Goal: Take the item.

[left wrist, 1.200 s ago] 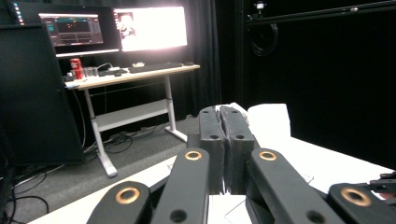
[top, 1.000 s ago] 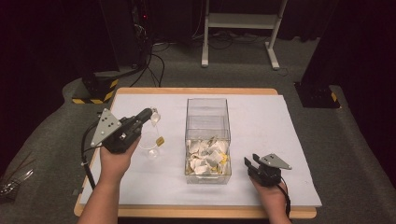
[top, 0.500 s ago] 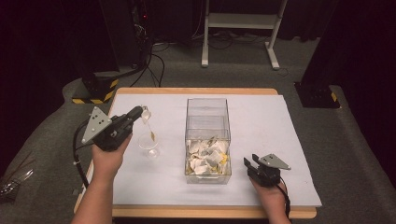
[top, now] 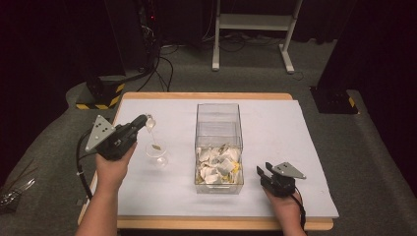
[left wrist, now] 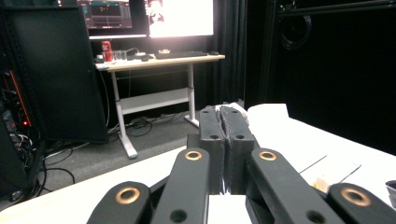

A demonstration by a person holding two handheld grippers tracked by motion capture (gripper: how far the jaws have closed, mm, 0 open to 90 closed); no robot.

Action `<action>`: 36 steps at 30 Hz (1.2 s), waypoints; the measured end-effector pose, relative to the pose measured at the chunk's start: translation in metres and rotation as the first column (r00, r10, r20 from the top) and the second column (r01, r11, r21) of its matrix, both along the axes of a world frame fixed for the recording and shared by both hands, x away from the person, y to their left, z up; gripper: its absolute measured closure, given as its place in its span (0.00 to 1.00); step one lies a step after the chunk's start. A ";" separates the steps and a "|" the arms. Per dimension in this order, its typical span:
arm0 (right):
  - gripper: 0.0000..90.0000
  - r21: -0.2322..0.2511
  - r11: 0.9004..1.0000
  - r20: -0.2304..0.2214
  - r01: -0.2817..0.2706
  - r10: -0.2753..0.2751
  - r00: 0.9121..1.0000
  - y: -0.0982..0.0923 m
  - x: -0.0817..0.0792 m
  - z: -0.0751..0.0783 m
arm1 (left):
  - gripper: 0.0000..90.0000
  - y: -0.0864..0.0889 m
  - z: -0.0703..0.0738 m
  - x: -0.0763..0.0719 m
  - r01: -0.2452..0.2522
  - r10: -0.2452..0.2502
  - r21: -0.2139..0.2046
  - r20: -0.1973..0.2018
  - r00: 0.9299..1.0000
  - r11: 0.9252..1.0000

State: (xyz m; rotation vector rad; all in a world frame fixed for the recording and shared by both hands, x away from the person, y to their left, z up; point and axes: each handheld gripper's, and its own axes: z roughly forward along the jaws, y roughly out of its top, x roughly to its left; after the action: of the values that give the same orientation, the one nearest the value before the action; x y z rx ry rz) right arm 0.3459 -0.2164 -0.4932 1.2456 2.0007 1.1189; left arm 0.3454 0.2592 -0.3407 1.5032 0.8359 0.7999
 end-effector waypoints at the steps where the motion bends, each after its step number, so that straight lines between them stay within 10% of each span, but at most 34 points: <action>1: 0.66 -0.002 1.000 -0.001 -0.002 0.002 1.000 0.000 0.000 0.000 | 0.98 0.001 -0.002 0.000 0.000 0.000 -0.004 -0.003 1.000 1.000; 36: 0.66 0.002 1.000 -0.001 0.001 -0.001 1.000 0.000 -0.001 0.000 | 0.98 0.003 -0.047 0.003 0.002 -0.003 -0.010 -0.104 0.995 1.000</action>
State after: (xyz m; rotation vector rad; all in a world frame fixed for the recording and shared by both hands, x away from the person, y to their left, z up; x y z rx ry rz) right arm 0.3453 -0.2164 -0.4927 1.2481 1.9996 1.1200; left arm 0.3488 0.2618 -0.3873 1.5477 0.9135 0.7194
